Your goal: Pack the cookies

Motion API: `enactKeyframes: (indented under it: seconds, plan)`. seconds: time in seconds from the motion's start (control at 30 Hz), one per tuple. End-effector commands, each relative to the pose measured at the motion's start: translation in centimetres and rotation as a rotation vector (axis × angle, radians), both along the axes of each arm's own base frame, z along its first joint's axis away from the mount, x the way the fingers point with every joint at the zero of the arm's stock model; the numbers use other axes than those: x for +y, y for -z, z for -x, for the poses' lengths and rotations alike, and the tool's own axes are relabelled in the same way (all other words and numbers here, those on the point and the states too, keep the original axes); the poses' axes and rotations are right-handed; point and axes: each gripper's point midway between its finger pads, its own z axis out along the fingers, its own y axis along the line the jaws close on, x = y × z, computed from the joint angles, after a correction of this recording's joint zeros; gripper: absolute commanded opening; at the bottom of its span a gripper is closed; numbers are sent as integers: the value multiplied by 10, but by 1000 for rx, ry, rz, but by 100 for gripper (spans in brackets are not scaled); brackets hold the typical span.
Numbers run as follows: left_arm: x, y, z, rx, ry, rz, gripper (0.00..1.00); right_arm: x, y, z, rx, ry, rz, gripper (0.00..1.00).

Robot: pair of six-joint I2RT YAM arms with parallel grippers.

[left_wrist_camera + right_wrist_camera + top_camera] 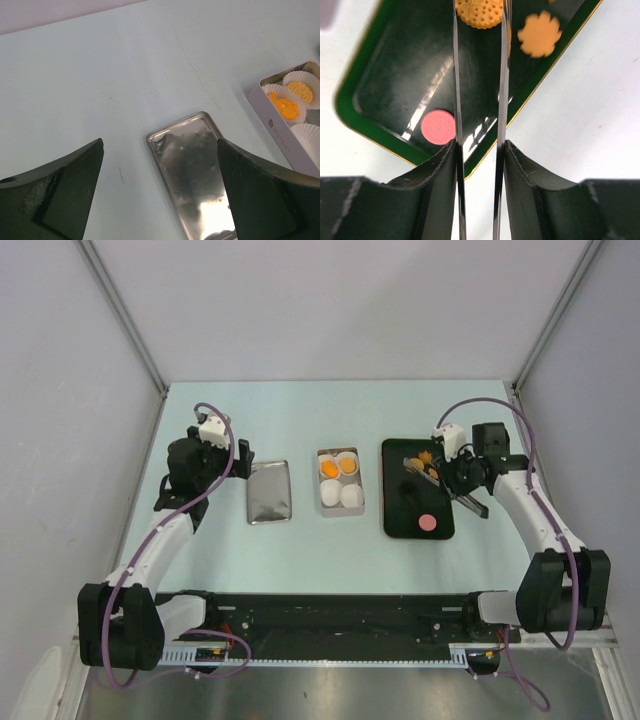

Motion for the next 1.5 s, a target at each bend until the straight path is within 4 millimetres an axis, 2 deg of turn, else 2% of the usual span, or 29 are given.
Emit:
enactKeyframes:
  seconds: [0.0,0.1,0.3,0.5,0.63,0.87,1.47]
  plan:
    - [-4,-12,-2,-52,17,-6,100,26,-69,-19,-216,-49,-85,23]
    - [-4,-12,-2,-51,20,-5,100,45,-82,-11,-233,-104,-104,23]
    - [-4,-13,-2,-51,20,-5,100,84,-94,2,-262,-214,-146,22]
    - [-4,-15,0,-54,19,-7,100,111,-97,12,-270,-289,-153,22]
    - [-5,-14,-1,-51,26,-7,100,127,-89,20,-240,-335,-148,23]
    - [-4,-13,0,-50,25,-9,100,139,-77,25,-199,-361,-137,22]
    - [-3,-11,0,-47,20,-10,100,149,-48,33,-130,-386,-110,22]
